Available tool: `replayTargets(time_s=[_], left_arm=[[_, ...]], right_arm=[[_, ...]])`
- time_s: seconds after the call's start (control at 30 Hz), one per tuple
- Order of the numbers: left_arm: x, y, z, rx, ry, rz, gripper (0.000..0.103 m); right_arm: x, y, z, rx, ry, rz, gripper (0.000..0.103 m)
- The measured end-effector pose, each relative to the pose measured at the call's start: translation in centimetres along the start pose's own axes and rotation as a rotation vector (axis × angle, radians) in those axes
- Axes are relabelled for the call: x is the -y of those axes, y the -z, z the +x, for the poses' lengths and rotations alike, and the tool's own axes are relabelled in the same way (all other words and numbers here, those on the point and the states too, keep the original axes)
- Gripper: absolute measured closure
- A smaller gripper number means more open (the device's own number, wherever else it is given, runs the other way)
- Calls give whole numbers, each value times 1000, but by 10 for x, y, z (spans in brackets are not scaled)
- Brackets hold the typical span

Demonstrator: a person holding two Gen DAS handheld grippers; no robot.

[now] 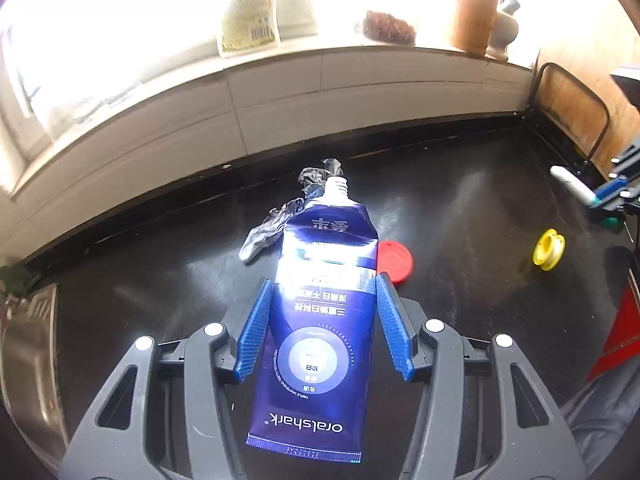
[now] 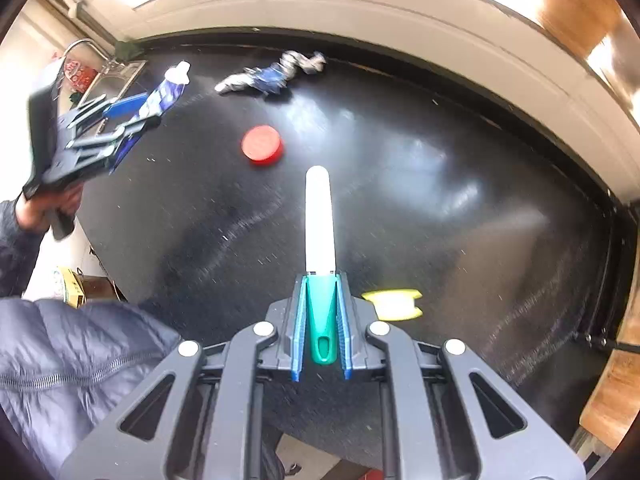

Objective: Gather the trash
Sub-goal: 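Carry the tube and white roller stick to the bin and open both tools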

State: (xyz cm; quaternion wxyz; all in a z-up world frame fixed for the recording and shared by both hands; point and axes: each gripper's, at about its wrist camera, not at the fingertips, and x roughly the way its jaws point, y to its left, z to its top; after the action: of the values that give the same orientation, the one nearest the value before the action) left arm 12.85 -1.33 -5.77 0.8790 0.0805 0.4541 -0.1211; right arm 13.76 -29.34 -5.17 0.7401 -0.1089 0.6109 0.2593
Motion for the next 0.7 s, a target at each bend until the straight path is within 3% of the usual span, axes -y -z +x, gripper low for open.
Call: replayTargets(time_s=[0.27, 0.4, 0.57, 0.7], left_arm=[[-2, 26, -49, 7, -52, -35, 51], [-13, 42, -73, 18, -83, -69, 51], [-42, 82, -114, 30, -152, -163, 51], [-76, 139, -159, 35, -262, -296, 51]], right_arm=[[-48, -17, 14, 54, 10, -63, 88], [-91, -30, 12, 100, 4, -130, 88], [-172, -57, 20, 160, -58, -253, 88], [-256, -72, 34, 197, -141, -369, 88]])
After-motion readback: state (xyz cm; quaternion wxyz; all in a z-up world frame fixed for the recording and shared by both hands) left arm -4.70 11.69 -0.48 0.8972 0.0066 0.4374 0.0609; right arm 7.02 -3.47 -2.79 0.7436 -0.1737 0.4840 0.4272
